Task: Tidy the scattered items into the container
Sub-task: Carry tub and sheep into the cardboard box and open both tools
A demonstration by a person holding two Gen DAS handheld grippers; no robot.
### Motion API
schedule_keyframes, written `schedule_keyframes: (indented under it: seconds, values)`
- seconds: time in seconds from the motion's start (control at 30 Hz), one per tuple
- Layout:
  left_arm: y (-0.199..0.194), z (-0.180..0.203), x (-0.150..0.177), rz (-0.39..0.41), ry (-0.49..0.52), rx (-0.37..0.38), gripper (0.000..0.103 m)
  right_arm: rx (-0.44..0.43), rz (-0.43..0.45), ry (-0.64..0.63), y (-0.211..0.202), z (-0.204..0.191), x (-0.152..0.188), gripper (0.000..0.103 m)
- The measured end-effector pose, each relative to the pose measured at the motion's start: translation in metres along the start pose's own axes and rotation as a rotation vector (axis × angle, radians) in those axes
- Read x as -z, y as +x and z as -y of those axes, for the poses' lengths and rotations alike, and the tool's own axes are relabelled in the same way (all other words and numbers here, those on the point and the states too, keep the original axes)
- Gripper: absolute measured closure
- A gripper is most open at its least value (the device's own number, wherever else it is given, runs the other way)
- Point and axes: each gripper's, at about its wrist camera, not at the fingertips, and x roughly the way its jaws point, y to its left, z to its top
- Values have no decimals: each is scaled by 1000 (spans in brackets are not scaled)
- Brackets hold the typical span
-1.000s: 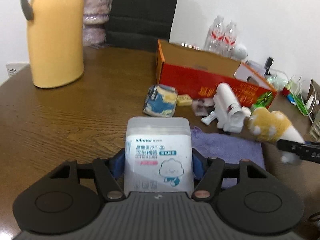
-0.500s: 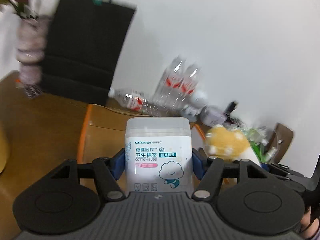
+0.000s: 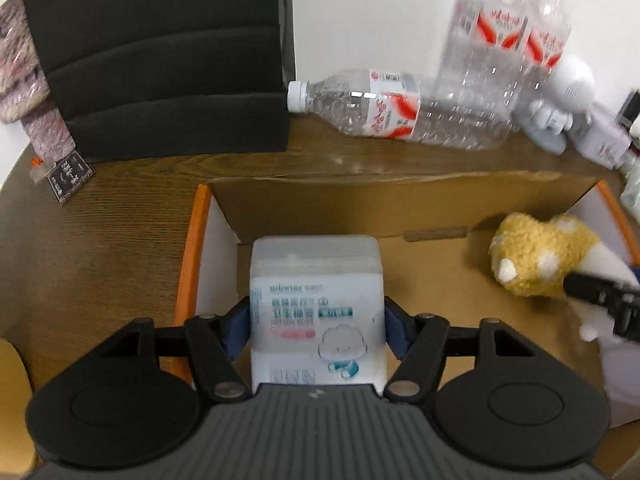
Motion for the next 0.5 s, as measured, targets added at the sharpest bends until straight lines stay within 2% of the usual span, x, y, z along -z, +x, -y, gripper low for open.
schedule_keyframes:
  seconds: [0.03, 0.07, 0.17, 0.23, 0.33, 0.43, 0.5]
  values:
    - [-1, 2, -1, -3, 16, 10, 9, 10, 5, -12, 1, -2, 0, 39]
    - [-6, 3, -2, 0, 27, 28, 6, 12, 13, -17, -1, -4, -1, 32]
    - [-27, 3, -6, 20, 26, 47, 3, -16, 45, 16, -18, -3, -5, 25]
    - [-45, 1, -9, 20, 13, 55, 0, -30, 34, 20, -31, -4, -8, 19]
    - [-67, 0, -8, -24, 20, 34, 0, -46, -50, 2, -43, -5, -12, 17]
    - [-80, 1, 2, -107, 22, -29, 0, -32, -130, 2, -54, -7, -6, 7]
    - [-91, -1, 14, -113, 18, -28, 0, -15, -185, -10, -60, -10, 2, 5]
